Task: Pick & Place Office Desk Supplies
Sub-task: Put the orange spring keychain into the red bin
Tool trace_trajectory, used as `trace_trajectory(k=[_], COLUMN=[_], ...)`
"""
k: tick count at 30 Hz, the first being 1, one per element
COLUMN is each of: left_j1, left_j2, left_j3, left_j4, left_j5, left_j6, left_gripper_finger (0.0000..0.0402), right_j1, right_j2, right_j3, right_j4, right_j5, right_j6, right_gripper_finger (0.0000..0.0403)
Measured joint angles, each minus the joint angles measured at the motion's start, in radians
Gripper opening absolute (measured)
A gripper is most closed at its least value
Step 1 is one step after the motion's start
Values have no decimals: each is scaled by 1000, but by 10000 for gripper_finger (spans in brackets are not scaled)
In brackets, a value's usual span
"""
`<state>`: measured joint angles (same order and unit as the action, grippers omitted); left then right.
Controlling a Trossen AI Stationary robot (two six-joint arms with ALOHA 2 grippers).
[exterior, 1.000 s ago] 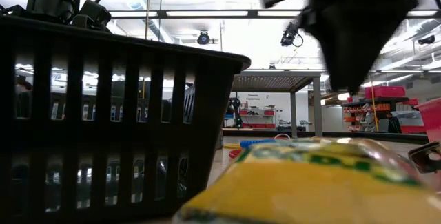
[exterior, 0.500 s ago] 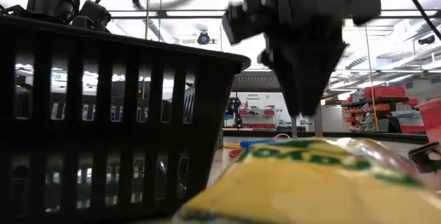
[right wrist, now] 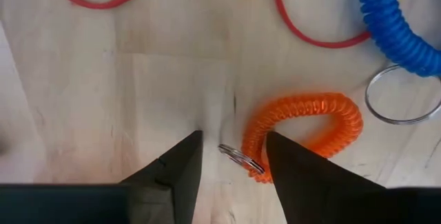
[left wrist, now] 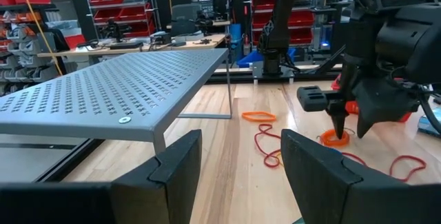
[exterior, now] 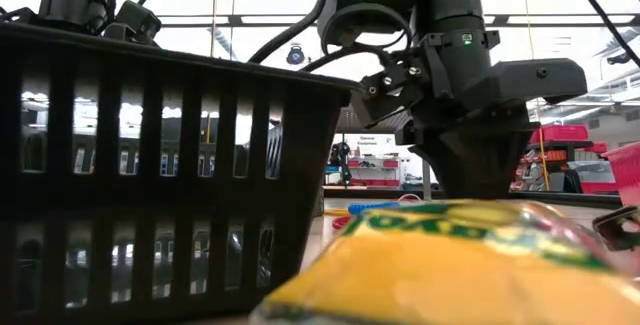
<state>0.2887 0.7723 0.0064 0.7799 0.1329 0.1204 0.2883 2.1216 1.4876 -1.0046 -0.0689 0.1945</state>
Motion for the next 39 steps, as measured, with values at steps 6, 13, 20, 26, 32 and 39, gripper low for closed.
trace_trajectory(k=[6,13,20,26,32,39], left_j1=[0,0,0,0,0,0], left_j2=[0,0,0,0,0,0], left_j3=[0,0,0,0,0,0], left_j4=[-4,-7,-6,-5,-5,0], left_j5=[-1,-1,-1,-1,-1,3], left_j6=[0,0,0,0,0,0], left_gripper_finger=[204,204,204,204,204,204], right_j1=[21,78,134,185,229,275], right_j2=[5,16,14,13,11,11], right_j3=[15,61,209,379,444,339], right_j4=[-11,-73,-270,-473,-566,-545], right_j5=[14,73,152,157,21,-176], right_j6=[15,56,161,307,478,599], right_gripper_finger=[71,11,6,4,4,4])
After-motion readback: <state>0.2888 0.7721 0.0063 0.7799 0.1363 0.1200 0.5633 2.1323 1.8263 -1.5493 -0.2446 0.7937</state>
